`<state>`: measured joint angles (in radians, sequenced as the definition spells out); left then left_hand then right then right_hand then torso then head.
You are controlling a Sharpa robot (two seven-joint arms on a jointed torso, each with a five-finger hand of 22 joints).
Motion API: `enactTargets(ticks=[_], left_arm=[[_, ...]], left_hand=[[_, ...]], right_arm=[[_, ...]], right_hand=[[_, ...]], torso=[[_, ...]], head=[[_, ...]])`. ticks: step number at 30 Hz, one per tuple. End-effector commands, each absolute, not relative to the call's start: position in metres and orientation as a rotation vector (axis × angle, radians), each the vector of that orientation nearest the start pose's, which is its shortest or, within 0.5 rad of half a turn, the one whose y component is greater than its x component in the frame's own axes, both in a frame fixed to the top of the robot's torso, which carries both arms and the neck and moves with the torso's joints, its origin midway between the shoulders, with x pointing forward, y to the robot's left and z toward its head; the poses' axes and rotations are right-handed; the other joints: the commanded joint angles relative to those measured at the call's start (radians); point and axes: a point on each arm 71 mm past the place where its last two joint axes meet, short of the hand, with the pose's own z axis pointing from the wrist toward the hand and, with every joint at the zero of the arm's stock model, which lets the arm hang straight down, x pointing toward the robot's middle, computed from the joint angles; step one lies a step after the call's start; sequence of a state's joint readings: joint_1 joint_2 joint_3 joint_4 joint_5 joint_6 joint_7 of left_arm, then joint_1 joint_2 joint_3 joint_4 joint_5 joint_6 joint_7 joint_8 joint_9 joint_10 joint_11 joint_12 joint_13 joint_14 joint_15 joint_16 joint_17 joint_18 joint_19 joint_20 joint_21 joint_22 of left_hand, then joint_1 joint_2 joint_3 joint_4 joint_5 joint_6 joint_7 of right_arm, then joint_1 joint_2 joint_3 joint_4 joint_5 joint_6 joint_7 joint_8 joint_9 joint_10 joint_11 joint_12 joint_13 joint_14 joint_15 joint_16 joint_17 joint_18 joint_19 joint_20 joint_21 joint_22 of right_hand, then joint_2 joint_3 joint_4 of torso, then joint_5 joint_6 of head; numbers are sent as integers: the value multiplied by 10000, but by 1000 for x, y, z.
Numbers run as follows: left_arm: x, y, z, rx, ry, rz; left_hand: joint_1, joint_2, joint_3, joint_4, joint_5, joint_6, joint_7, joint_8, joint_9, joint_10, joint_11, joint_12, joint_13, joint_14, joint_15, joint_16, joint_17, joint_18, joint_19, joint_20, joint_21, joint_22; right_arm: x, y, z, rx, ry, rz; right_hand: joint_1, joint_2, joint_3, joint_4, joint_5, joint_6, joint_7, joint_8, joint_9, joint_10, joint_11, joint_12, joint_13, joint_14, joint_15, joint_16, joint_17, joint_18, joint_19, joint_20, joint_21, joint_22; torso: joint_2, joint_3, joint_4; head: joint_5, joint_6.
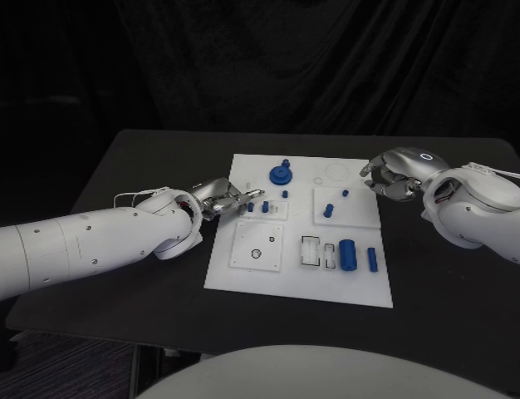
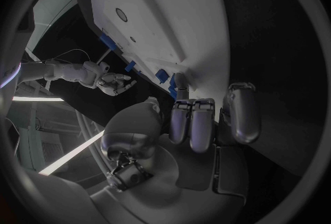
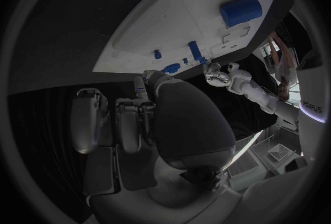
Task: Assemble the parts on the task board
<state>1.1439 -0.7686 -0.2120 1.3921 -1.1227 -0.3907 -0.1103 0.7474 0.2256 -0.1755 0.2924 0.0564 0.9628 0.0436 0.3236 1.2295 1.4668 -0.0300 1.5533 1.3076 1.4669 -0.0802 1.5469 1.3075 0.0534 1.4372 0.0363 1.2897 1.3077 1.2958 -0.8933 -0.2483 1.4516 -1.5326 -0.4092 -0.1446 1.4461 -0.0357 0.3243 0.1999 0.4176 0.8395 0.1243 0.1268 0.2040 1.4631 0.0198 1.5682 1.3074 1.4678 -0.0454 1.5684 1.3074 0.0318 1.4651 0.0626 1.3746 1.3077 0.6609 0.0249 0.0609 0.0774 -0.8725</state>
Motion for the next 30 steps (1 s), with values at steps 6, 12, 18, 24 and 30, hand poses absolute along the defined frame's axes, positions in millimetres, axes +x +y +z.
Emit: enactTargets(ticks=[6,12,18,24,30], left_arm=[[470,216,-264,-1717,16667,-7406],[467,223,-250,-1617,15406,-7647],[470,226,-228,-965,14384,-8124],[479,214,-215,310,14735,-9150],[487,194,-214,2325,15182,-9896]], left_hand=[[712,202,-517,-18,278,189,-130,538,350,1040,-63,175,2632,1039,-50,239,2633,4,285,-71,424,1927],[1351,124,-851,-27,609,246,-218,850,506,1040,-141,175,2632,1039,-123,239,2633,-43,397,-141,660,1990],[2476,-131,-1108,-81,1359,133,-241,992,543,1040,-151,175,2632,1020,-125,209,2583,7,248,-159,416,1915],[4320,-356,-1026,-122,2070,-507,158,367,51,-1067,306,-2263,1329,-660,363,-1508,287,501,-1868,173,-2660,1112],[8078,-427,-46,-254,1346,-835,655,-1657,-2225,-6900,1046,-9341,-3338,-5988,1198,-6922,-5151,977,-5494,793,-7204,151]], right_arm=[[487,-260,-211,-2060,16755,3862],[486,-264,-210,-1993,16737,3796],[486,-265,-210,-1961,16681,3789],[486,-266,-209,-1961,16584,3831],[486,-264,-208,-2005,16367,3998]], right_hand=[[-60,-38,58,0,53,53,-14,-69,-10,1077,36,26,2634,1030,29,24,2634,189,65,44,-30,1931],[-64,-37,74,-12,54,60,-15,-67,-16,1077,35,26,2634,1030,28,24,2634,187,69,43,-29,1933],[-73,-38,77,-12,52,84,-12,-56,-14,1077,37,26,2634,1030,29,24,2634,186,72,43,-26,1934],[-81,-42,85,-21,49,130,-11,-32,-10,1077,40,26,2634,1030,30,24,2634,186,73,43,-30,1934],[-84,-54,85,-29,48,147,-10,-24,-9,1077,41,26,2634,1030,31,24,2634,188,69,43,-41,1930]], torso=[[-1,-2,6],[3,-9,0],[-4,-6,6],[0,-2,5],[18,-3,10]], head=[[-21,-2],[-25,-2],[-18,-2],[10,-2],[-7,-2]])
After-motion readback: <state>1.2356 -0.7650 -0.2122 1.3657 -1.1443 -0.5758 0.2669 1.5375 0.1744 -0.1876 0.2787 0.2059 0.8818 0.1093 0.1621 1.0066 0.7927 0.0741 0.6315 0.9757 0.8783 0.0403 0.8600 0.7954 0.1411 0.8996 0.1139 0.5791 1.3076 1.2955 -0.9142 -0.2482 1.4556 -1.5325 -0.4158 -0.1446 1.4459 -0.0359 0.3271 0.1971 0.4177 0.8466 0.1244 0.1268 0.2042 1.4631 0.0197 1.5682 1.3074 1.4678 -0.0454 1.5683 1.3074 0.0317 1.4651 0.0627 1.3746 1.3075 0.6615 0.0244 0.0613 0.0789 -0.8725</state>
